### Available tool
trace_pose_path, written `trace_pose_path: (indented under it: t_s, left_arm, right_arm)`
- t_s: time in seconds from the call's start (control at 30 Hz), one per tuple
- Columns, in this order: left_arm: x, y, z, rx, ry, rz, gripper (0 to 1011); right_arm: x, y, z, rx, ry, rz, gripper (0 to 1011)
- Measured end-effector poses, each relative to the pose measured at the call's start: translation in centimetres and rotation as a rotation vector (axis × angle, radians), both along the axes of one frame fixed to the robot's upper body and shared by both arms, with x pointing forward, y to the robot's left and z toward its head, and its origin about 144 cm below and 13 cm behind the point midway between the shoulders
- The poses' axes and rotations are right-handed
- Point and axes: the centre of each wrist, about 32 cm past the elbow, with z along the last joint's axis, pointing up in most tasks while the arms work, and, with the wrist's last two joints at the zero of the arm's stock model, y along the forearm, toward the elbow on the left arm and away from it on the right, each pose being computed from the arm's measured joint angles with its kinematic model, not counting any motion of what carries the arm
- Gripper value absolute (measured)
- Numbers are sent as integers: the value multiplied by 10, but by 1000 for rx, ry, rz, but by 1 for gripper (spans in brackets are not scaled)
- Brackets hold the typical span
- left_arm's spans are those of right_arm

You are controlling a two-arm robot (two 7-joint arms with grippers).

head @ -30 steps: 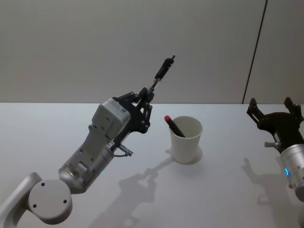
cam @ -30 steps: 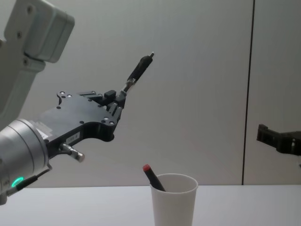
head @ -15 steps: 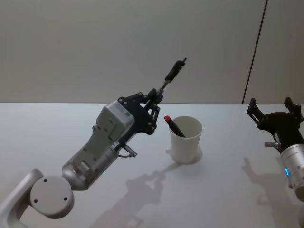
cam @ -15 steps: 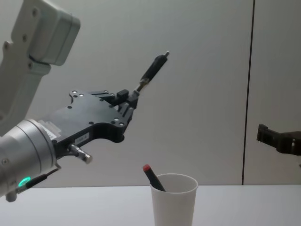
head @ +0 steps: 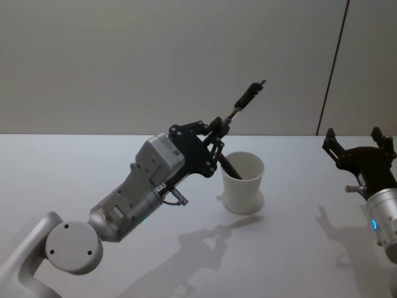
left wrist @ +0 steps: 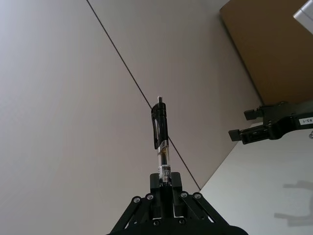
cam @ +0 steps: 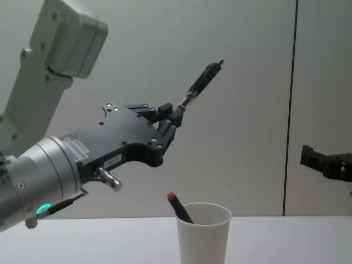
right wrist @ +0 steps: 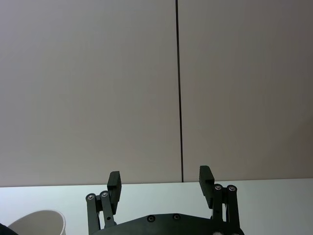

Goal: Place the pen into the pen holder.

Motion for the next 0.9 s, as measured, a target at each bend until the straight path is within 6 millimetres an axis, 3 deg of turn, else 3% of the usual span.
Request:
trace_pose_path:
  t_s: [0.9]
  left_arm:
    - [8, -4, 3, 18, -9, -55, 138]
  right_arm:
    - [-1, -1, 1, 2, -5, 22, 1001]
